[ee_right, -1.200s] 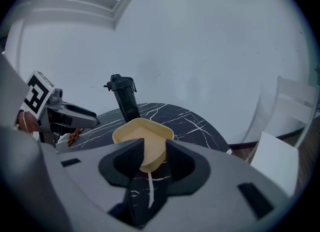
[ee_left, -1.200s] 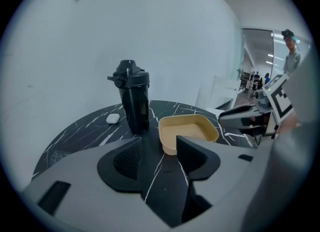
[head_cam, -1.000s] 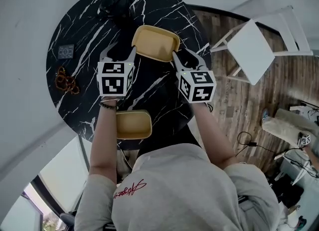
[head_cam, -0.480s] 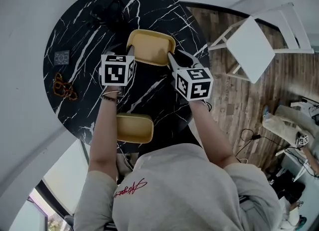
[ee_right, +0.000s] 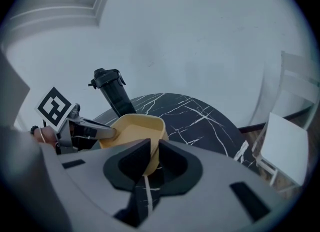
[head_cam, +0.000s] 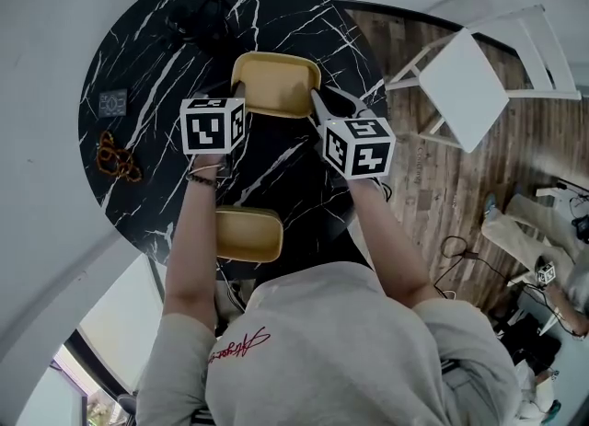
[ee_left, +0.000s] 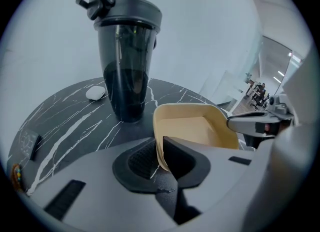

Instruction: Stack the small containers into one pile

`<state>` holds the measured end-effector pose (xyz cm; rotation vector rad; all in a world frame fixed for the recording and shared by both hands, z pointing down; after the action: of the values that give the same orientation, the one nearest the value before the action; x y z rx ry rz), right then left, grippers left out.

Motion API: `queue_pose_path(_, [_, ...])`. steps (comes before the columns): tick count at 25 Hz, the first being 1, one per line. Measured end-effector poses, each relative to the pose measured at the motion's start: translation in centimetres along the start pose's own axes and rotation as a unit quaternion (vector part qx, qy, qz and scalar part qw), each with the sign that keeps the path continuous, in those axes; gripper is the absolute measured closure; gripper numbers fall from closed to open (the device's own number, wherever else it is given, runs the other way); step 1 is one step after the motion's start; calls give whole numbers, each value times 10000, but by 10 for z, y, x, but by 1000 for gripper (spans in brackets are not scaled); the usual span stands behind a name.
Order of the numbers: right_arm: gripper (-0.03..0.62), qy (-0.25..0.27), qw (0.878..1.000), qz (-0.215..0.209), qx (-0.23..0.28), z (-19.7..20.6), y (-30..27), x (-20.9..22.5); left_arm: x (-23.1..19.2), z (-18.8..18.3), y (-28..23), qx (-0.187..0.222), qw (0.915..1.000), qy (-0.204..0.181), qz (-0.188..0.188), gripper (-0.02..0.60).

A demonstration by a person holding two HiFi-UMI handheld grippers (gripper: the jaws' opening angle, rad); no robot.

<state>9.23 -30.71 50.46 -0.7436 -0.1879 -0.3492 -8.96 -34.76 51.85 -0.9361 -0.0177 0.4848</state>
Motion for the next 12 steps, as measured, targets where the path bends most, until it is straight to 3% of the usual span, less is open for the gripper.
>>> queue_pose_path(7, [548, 94, 9996, -151, 211, -17, 17, -13, 1, -8, 35, 323, 9989, 343, 16, 538])
queue_pose_path(12, [548, 316, 9981, -419, 323, -26, 34, -30, 4, -6, 67, 502, 9978, 399, -182, 540])
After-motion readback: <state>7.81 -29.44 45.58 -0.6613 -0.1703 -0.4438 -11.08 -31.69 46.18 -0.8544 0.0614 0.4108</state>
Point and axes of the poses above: the fingertips, and each gripper's own axes: y backward along the fingers, x to its right, z out of its underside, the point moved 4 cm from there along y, backward along the fingers, and after that the axes turned 3 degrees about z, right-handed, at the moved point
